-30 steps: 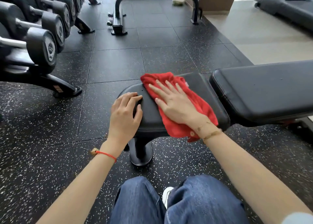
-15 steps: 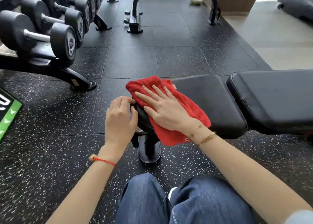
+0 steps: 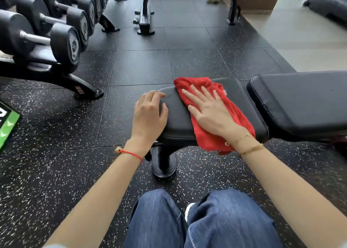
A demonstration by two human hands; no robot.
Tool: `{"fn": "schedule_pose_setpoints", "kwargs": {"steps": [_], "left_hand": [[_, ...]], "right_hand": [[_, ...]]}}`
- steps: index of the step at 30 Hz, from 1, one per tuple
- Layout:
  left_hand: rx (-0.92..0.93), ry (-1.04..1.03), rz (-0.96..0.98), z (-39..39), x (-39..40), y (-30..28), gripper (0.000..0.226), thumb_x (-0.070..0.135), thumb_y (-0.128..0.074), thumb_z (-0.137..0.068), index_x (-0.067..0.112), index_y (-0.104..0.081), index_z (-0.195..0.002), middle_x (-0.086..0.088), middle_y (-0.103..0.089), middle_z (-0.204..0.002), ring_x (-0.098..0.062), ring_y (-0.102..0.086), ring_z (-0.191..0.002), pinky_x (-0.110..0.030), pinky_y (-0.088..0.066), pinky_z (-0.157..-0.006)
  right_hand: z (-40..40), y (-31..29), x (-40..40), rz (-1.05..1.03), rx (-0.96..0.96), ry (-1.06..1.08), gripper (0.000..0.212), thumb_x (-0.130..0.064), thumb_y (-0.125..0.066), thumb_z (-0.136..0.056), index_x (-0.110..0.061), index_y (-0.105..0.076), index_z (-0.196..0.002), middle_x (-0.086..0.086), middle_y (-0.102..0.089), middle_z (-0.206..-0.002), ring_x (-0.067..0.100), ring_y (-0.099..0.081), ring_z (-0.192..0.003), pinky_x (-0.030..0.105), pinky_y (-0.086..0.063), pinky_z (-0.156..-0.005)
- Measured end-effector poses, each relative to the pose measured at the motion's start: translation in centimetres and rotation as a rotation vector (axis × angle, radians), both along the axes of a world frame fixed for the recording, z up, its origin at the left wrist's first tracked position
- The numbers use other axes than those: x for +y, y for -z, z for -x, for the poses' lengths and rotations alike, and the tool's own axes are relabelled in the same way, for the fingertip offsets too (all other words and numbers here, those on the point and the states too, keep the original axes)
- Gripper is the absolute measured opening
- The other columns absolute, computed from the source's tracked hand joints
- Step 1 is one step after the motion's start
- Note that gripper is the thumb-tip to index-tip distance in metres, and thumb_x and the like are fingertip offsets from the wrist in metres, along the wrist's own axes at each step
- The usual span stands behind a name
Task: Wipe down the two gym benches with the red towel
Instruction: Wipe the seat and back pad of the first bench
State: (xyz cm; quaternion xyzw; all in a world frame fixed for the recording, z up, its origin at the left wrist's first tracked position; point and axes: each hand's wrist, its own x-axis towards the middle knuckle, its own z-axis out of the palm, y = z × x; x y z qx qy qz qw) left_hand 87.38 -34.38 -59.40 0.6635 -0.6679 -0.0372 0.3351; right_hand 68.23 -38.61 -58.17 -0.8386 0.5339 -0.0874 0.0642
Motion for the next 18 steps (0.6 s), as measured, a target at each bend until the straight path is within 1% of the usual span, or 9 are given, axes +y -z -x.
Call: {"fn": "schedule_pose_setpoints", "kwargs": {"steps": [2, 4, 6, 8, 10, 11, 13, 15, 18], "left_hand": [[0.007, 0.005, -0.007, 0.6, -0.8, 0.1, 0.028, 0.017, -0.055, -0.092, 0.012, -0.062, -0.118, -0.006, -0.062, -0.123, -0.027, -0.052, -0.119, -0.04, -0.039, -0.103], [0.014, 0.007, -0.01, 1.0, -1.3, 0.2, 0.027, 0.018, -0.054, -0.093, 0.012, -0.063, -0.117, -0.005, -0.062, -0.122, -0.027, -0.051, -0.119, -0.04, -0.038, -0.104], [0.014, 0.005, -0.007, 1.1, -1.4, 0.5, 0.025, 0.018, -0.054, -0.092, 0.012, -0.064, -0.115, -0.005, -0.062, -0.122, -0.027, -0.051, -0.118, -0.041, -0.038, -0.104], [0.018, 0.004, 0.002, 1.1, -1.3, 0.7, 0.025, 0.016, -0.055, -0.091, 0.012, -0.064, -0.114, -0.005, -0.062, -0.123, -0.027, -0.05, -0.12, -0.042, -0.037, -0.105], [0.029, 0.002, 0.009, 1.2, -1.2, 0.7, 0.026, 0.014, -0.055, -0.089, 0.012, -0.064, -0.114, -0.005, -0.061, -0.123, -0.027, -0.05, -0.12, -0.043, -0.036, -0.106], [0.034, -0.001, 0.012, 1.2, -1.2, 0.7, 0.027, 0.014, -0.055, -0.088, 0.011, -0.064, -0.113, -0.005, -0.062, -0.123, -0.028, -0.05, -0.121, -0.043, -0.036, -0.106], [0.039, -0.003, 0.016, 1.2, -1.3, 0.7, 0.027, 0.013, -0.055, -0.087, 0.012, -0.064, -0.113, -0.005, -0.062, -0.123, -0.028, -0.05, -0.12, -0.044, -0.036, -0.106], [0.035, 0.004, 0.021, 1.0, -1.4, 0.9, 0.028, 0.013, -0.055, -0.086, 0.013, -0.064, -0.112, -0.004, -0.062, -0.123, -0.027, -0.05, -0.121, -0.044, -0.036, -0.106], [0.036, 0.009, 0.033, 0.8, -1.5, 1.3, 0.03, 0.014, -0.056, -0.086, 0.014, -0.065, -0.115, -0.003, -0.062, -0.125, -0.026, -0.05, -0.123, -0.04, -0.035, -0.107]], "right_hand": [[1.3, 0.3, 3.1, 0.025, -0.016, -0.075, 0.053, -0.045, -0.03, -0.099, -0.044, -0.022, -0.151, -0.013, -0.016, -0.162, 0.017, -0.012, -0.151, 0.045, -0.003, -0.122], [3.2, 0.3, 3.7, 0.023, -0.038, -0.05, 0.051, -0.045, -0.03, -0.1, -0.045, -0.022, -0.151, -0.015, -0.018, -0.161, 0.015, -0.012, -0.151, 0.044, -0.003, -0.123], [4.8, 0.4, 1.8, 0.007, -0.037, 0.049, 0.051, -0.04, -0.034, -0.102, -0.045, -0.021, -0.151, -0.013, -0.016, -0.162, 0.017, -0.011, -0.151, 0.044, -0.001, -0.123], [5.5, 0.1, -1.2, -0.032, -0.019, 0.173, 0.051, -0.039, -0.034, -0.103, -0.044, -0.019, -0.152, -0.01, -0.012, -0.163, 0.019, -0.008, -0.151, 0.045, 0.001, -0.122], [4.6, -0.3, -3.9, -0.067, -0.001, 0.263, 0.052, -0.04, -0.031, -0.103, -0.042, -0.017, -0.153, -0.008, -0.008, -0.164, 0.022, -0.006, -0.152, 0.048, 0.002, -0.122], [3.6, -0.4, -4.8, -0.072, 0.005, 0.275, 0.052, -0.04, -0.031, -0.103, -0.041, -0.016, -0.153, -0.007, -0.007, -0.164, 0.023, -0.005, -0.152, 0.049, 0.002, -0.122], [1.0, -0.5, -5.0, -0.066, 0.014, 0.211, 0.053, -0.04, -0.032, -0.103, -0.04, -0.017, -0.154, -0.007, -0.007, -0.164, 0.023, -0.005, -0.152, 0.049, 0.003, -0.121], [-1.0, -0.2, -3.1, -0.033, 0.013, 0.081, 0.053, -0.04, -0.033, -0.102, -0.042, -0.017, -0.153, -0.009, -0.009, -0.164, 0.022, -0.006, -0.152, 0.047, 0.004, -0.121], [-0.5, 0.1, 0.6, 0.006, -0.004, -0.054, 0.052, -0.041, -0.034, -0.102, -0.044, -0.019, -0.152, -0.012, -0.012, -0.163, 0.018, -0.008, -0.151, 0.044, 0.003, -0.122]]}}
